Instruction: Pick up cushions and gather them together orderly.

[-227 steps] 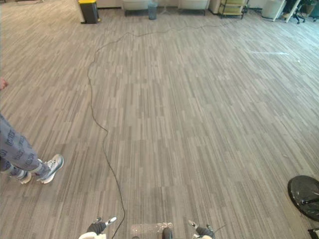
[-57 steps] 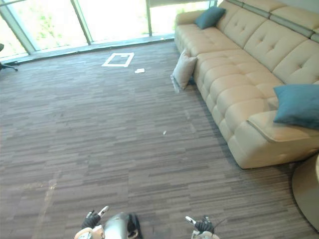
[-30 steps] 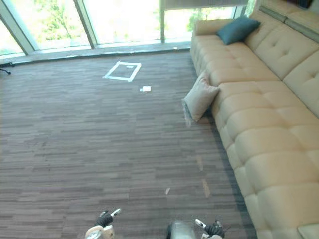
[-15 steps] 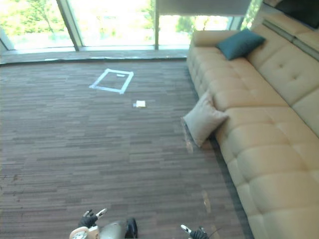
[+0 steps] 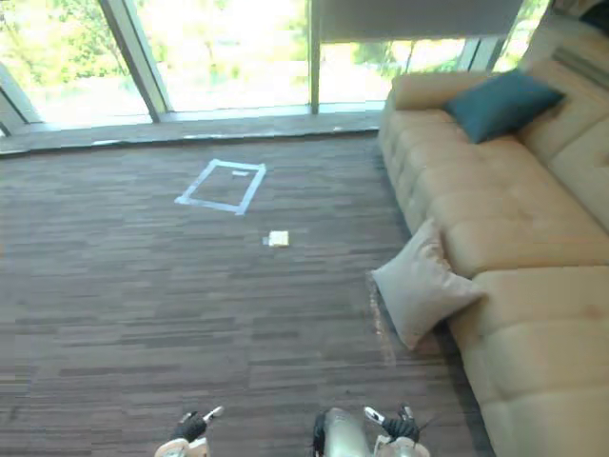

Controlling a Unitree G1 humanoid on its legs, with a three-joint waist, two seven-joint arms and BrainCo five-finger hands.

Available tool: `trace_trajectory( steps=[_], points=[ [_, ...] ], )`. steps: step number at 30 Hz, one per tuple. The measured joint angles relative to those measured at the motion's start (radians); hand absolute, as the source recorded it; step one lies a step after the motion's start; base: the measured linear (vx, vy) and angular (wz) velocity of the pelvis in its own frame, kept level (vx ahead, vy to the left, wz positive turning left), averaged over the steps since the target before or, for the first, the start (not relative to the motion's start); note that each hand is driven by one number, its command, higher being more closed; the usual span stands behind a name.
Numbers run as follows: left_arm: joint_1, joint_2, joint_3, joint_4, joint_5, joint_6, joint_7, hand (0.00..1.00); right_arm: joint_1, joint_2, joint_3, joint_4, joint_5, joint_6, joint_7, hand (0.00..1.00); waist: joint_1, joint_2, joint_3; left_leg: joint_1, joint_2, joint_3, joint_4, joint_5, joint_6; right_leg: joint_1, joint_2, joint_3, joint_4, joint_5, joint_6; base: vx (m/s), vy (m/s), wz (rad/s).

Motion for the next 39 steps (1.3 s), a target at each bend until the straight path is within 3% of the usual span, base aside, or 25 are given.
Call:
trace_trajectory(
  steps=[2, 3, 5, 8, 9, 10, 11, 12, 14, 15, 16, 18, 19, 21, 24, 26, 28, 29, 30, 31, 32, 33, 35, 37, 39],
  points=[
    [0.014, 0.002, 0.011, -0.028, 0.0, -0.001, 0.0, 0.0, 0.0, 0.015, 0.035, 0.005, 0.016, 0.003, -0.004, 0.0, 0.013, -0.001, 0.012, -0.102, 0.056, 0.0, 0.242, -0.011, 0.011, 0.118, 0.047, 0.045, -0.06, -0.03, -0.018, 0.57, -0.139, -0.9],
    [0.021, 0.01, 0.009, -0.05, -0.001, -0.004, -0.001, 0.0, -0.001, 0.02, 0.05, 0.006, 0.034, 0.004, -0.004, 0.0, 0.019, -0.02, 0.019, -0.157, 0.059, 0.014, 0.289, -0.025, 0.028, 0.189, 0.051, 0.085, -0.093, -0.051, -0.022, 0.51, -0.092, -0.95],
    [0.027, 0.018, -0.007, -0.067, -0.002, -0.01, -0.001, 0.0, 0.003, 0.022, 0.07, 0.005, 0.04, 0.008, -0.005, 0.0, 0.023, -0.036, 0.011, -0.251, 0.061, 0.044, 0.251, -0.049, 0.024, 0.26, 0.051, 0.137, -0.145, -0.074, -0.021, 0.5, -0.046, -0.9],
    [0.038, 0.025, -0.021, -0.081, -0.003, -0.013, -0.002, 0.0, 0.014, 0.031, 0.071, 0.004, 0.04, 0.012, -0.007, 0.0, 0.027, -0.037, 0.011, -0.368, 0.036, 0.077, 0.025, -0.091, 0.03, 0.348, 0.049, 0.23, -0.218, -0.081, 0.006, 0.47, 0.071, -0.93],
    [0.039, 0.027, -0.021, -0.078, -0.003, -0.014, 0.0, 0.0, 0.016, 0.035, 0.066, 0.004, 0.039, 0.017, -0.012, 0.0, 0.036, -0.038, 0.012, -0.393, -0.007, 0.039, -0.18, -0.093, 0.019, 0.404, 0.038, 0.295, -0.252, -0.093, 0.028, 0.61, 0.188, -1.08],
    [0.04, 0.028, -0.022, -0.077, -0.003, -0.014, 0.0, 0.0, 0.016, 0.036, 0.066, 0.004, 0.039, 0.017, -0.012, 0.0, 0.037, -0.039, 0.012, -0.397, -0.021, 0.021, -0.226, -0.09, 0.015, 0.417, 0.033, 0.306, -0.26, -0.099, 0.038, 0.74, 0.288, -1.26],
    [0.039, 0.03, -0.025, -0.076, -0.004, -0.014, 0.0, 0.0, 0.017, 0.038, 0.067, 0.004, 0.039, 0.016, -0.012, 0.0, 0.041, -0.042, 0.011, -0.402, -0.059, -0.039, -0.368, -0.06, 0.009, 0.445, 0.016, 0.348, -0.278, -0.117, 0.068, 0.6, 0.321, -1.33],
    [0.04, 0.024, -0.03, -0.073, -0.004, -0.017, 0.003, 0.0, 0.027, 0.036, 0.068, 0.003, 0.035, 0.015, -0.012, 0.0, 0.051, -0.031, 0.004, -0.403, -0.064, -0.072, -0.459, -0.027, 0.019, 0.465, 0.011, 0.401, -0.276, -0.14, 0.096, 0.6, 0.356, -1.4],
    [0.041, 0.041, -0.035, -0.062, -0.007, -0.025, 0.002, 0.0, 0.04, 0.044, 0.07, 0.006, 0.032, 0.016, -0.013, 0.0, 0.068, -0.045, -0.02, -0.403, -0.067, -0.041, -0.394, 0.015, 0.046, 0.463, -0.013, 0.485, -0.221, -0.175, 0.127, 0.69, 0.465, -1.48],
    [0.038, 0.064, -0.045, -0.05, -0.006, -0.028, 0.003, 0.0, 0.054, 0.069, 0.076, -0.002, 0.033, 0.011, -0.012, 0.0, 0.058, -0.091, -0.051, -0.378, -0.075, 0.023, -0.387, -0.017, 0.065, 0.401, -0.049, 0.501, -0.116, -0.167, 0.152, 0.62, 0.422, -1.24],
    [0.038, 0.069, -0.045, -0.049, -0.005, -0.029, 0.003, 0.0, 0.057, 0.075, 0.076, -0.001, 0.032, 0.011, -0.012, 0.0, 0.057, -0.098, -0.055, -0.373, -0.076, 0.039, -0.387, -0.026, 0.071, 0.383, -0.053, 0.503, -0.09, -0.163, 0.162, 0.56, 0.383, -0.91],
    [0.021, 0.087, -0.046, -0.021, -0.003, -0.025, 0.017, 0.0, 0.05, 0.079, 0.08, -0.001, 0.029, 0.012, -0.011, 0.0, 0.058, -0.115, -0.051, -0.271, -0.083, 0.142, -0.408, -0.081, 0.117, 0.238, -0.088, 0.444, 0.198, -0.124, 0.245, 0.46, 0.319, -1.28],
    [0.018, 0.087, -0.048, -0.016, -0.003, -0.025, 0.02, 0.0, 0.05, 0.077, 0.08, -0.001, 0.029, 0.012, -0.011, 0.0, 0.058, -0.113, -0.049, -0.251, -0.083, 0.154, -0.417, -0.085, 0.119, 0.22, -0.093, 0.426, 0.225, -0.125, 0.245, 0.39, 0.281, -1.53],
    [0.001, 0.086, -0.087, 0.022, -0.004, -0.021, 0.025, 0.0, 0.03, 0.057, 0.083, -0.002, 0.029, -0.001, -0.011, 0.0, 0.058, -0.087, -0.034, -0.106, -0.08, 0.209, -0.511, -0.108, 0.108, 0.133, -0.117, 0.254, 0.351, -0.136, 0.224, 0.27, 0.221, -1.11],
    [-0.026, 0.077, -0.134, 0.042, -0.013, -0.014, 0.021, 0.0, 0.021, 0.044, 0.082, 0.005, 0.024, -0.003, -0.012, 0.0, 0.05, -0.083, -0.032, 0.019, -0.082, 0.3, -0.616, -0.107, 0.107, 0.021, -0.124, 0.048, 0.319, -0.157, 0.187, 0.27, 0.169, -0.71],
    [-0.031, 0.073, -0.144, 0.046, -0.013, -0.012, 0.018, 0.0, 0.008, 0.038, 0.083, 0.007, 0.009, -0.002, -0.012, 0.0, 0.044, -0.079, -0.028, 0.046, -0.083, 0.323, -0.64, -0.107, 0.106, -0.015, -0.125, -0.017, 0.259, -0.153, 0.179, 0.24, 0.056, -0.38],
    [-0.042, 0.077, -0.165, 0.077, -0.012, -0.01, 0.017, 0.0, -0.001, 0.032, 0.075, 0.011, -0.004, -0.003, -0.012, 0.0, 0.03, -0.068, -0.019, 0.077, -0.088, 0.327, -0.668, -0.105, 0.103, -0.049, -0.114, -0.071, 0.128, -0.108, 0.128, 0.25, -0.005, -0.19],
    [-0.042, 0.084, -0.165, 0.081, -0.012, -0.009, 0.017, 0.0, 0.002, 0.032, 0.076, 0.014, -0.008, -0.003, -0.012, 0.0, 0.024, -0.079, -0.018, 0.09, -0.106, 0.326, -0.671, -0.103, 0.1, -0.039, -0.112, -0.059, 0.019, -0.013, 0.091, 0.29, -0.117, -0.06],
    [-0.051, 0.077, -0.162, 0.088, -0.011, -0.008, 0.017, 0.0, -0.005, 0.03, 0.067, 0.021, -0.004, -0.006, -0.011, 0.0, 0.021, -0.071, -0.005, 0.114, -0.112, 0.316, -0.673, -0.107, 0.075, -0.032, -0.116, -0.055, 0.018, 0.015, 0.057, 0.29, -0.112, -0.12],
    [-0.054, 0.062, -0.162, 0.089, -0.009, -0.008, 0.014, 0.0, -0.014, 0.016, 0.067, 0.021, -0.007, -0.006, -0.012, 0.0, 0.022, -0.046, 0.001, 0.123, -0.096, 0.317, -0.668, -0.098, 0.061, -0.021, -0.106, -0.059, 0.016, 0.009, 0.054, 0.35, -0.163, -0.07],
    [-0.054, 0.044, -0.162, 0.083, -0.001, -0.01, 0.006, 0.0, -0.018, 0.008, 0.064, 0.019, -0.005, -0.008, -0.011, 0.0, 0.02, -0.03, 0.006, 0.108, -0.081, 0.315, -0.612, -0.084, 0.037, -0.005, -0.105, -0.062, 0.005, -0.023, 0.053, 0.28, -0.143, -0.02],
    [-0.053, 0.042, -0.161, 0.077, -0.001, -0.01, 0.004, 0.0, -0.019, 0.006, 0.064, 0.019, -0.006, -0.008, -0.011, 0.0, 0.018, -0.023, 0.008, 0.095, -0.071, 0.313, -0.569, -0.084, 0.037, 0.004, -0.101, -0.064, 0.001, -0.027, 0.051, 0.28, -0.182, 0.13],
    [-0.05, 0.034, -0.141, 0.055, -0.001, -0.009, -0.002, 0.0, -0.015, 0.003, 0.071, 0.018, -0.007, -0.002, -0.011, 0.0, 0.017, -0.013, 0.011, -0.006, 0.022, 0.259, -0.261, -0.057, 0.034, 0.083, -0.068, -0.063, -0.062, -0.035, 0.046, 0.25, -0.199, -0.03],
    [-0.03, 0.027, -0.117, 0.017, -0.001, -0.013, -0.002, 0.0, -0.011, 0.003, 0.085, 0.018, -0.006, -0.002, -0.012, 0.0, 0.029, -0.014, 0.015, -0.104, 0.106, 0.206, 0.016, -0.072, 0.021, 0.172, -0.024, -0.029, -0.116, -0.046, 0.032, 0.23, -0.134, -0.58],
    [-0.021, 0.027, -0.116, -0.007, -0.002, -0.015, -0.004, 0.0, -0.008, 0.003, 0.098, 0.019, -0.006, -0.002, -0.011, 0.0, 0.031, -0.02, 0.017, -0.174, 0.119, 0.177, 0.064, -0.104, 0.024, 0.219, -0.003, 0.017, -0.133, -0.059, 0.027, 0.19, -0.051, -0.81]
  ],
)
